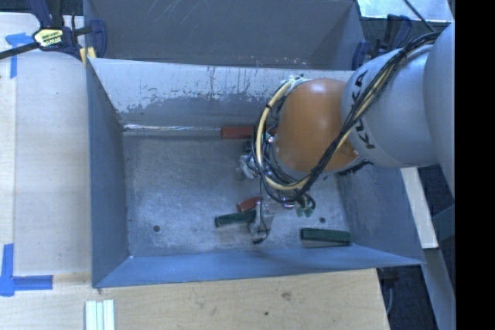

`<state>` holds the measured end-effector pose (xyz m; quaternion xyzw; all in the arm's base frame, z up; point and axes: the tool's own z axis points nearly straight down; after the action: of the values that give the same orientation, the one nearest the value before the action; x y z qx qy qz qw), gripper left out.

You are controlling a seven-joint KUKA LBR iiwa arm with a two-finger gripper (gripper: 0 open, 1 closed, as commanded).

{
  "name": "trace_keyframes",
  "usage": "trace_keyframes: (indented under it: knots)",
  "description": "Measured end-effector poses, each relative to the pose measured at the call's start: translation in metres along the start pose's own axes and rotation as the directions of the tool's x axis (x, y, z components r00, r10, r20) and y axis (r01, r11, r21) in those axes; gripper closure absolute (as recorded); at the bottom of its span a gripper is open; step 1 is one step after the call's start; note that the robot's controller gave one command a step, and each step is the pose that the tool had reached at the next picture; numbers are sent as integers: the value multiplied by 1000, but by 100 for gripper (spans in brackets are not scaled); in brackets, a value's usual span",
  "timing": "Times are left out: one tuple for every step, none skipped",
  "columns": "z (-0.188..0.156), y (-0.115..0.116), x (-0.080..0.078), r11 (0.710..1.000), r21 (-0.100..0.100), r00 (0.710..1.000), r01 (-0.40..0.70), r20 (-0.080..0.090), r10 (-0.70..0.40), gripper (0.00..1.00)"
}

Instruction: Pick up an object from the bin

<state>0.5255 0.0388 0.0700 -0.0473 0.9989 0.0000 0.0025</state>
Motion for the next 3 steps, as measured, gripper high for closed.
trace_keyframes:
  knots:
    - [-8,10,22,999,0,999,-47,-4,47,100]
    - [-8,10,22,999,-1,999,-47,-4,47,100]
    - [-9,10,22,999,0,999,-47,-4,47,100]
